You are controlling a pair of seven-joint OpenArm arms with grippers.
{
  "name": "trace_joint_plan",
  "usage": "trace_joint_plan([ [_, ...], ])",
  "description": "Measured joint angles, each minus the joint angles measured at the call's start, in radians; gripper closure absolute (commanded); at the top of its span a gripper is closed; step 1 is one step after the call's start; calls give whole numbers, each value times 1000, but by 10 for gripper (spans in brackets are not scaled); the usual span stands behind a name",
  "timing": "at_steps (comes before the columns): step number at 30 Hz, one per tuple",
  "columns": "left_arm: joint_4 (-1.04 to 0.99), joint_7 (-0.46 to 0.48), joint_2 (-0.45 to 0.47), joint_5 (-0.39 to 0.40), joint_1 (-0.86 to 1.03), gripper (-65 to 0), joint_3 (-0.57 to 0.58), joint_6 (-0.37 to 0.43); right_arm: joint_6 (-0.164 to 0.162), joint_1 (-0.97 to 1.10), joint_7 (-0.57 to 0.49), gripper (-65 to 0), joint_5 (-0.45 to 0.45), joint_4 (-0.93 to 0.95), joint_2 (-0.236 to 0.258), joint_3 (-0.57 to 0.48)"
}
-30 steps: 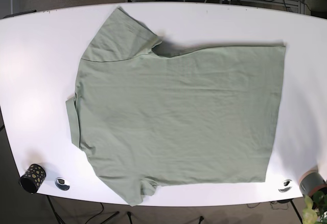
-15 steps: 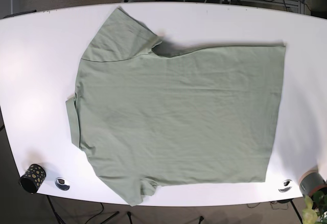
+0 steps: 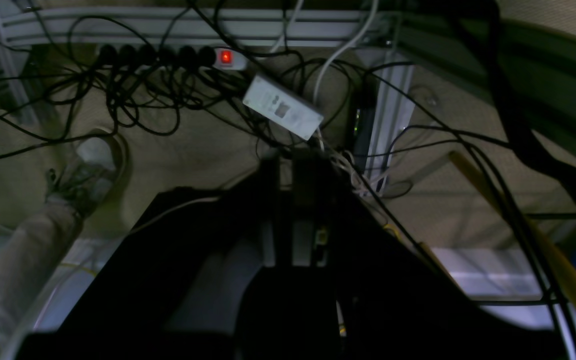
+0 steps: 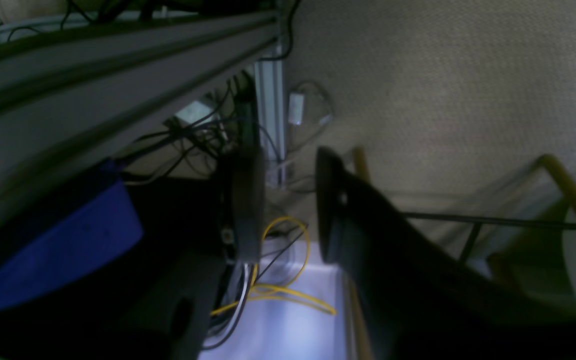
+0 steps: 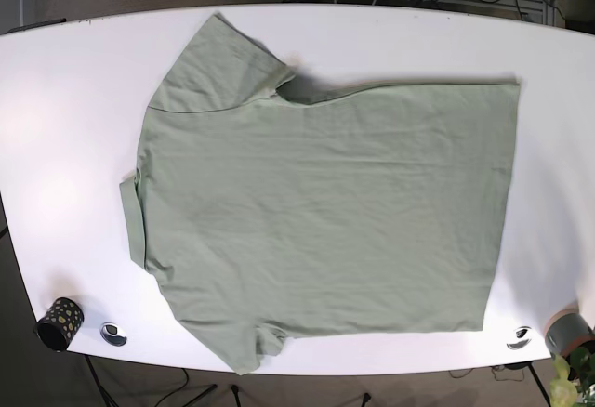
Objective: Fold the T-shirt properly
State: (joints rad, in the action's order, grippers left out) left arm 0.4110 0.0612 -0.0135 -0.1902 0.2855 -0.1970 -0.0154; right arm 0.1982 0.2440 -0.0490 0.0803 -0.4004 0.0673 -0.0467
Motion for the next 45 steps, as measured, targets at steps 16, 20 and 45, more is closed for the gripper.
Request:
trace_joint_plan([
  [16, 394, -10, -10, 0, 273, -31, 3, -4, 0, 289, 53, -166, 2, -419, 61, 0],
  [20, 526, -3, -10, 1, 352, -31, 3, -3, -4, 361, 53, -166, 3, -531, 87, 1],
  [45, 1308, -15, -136, 3, 857, -31, 5, -5, 8, 848, 60, -166, 3, -1269, 119, 118],
])
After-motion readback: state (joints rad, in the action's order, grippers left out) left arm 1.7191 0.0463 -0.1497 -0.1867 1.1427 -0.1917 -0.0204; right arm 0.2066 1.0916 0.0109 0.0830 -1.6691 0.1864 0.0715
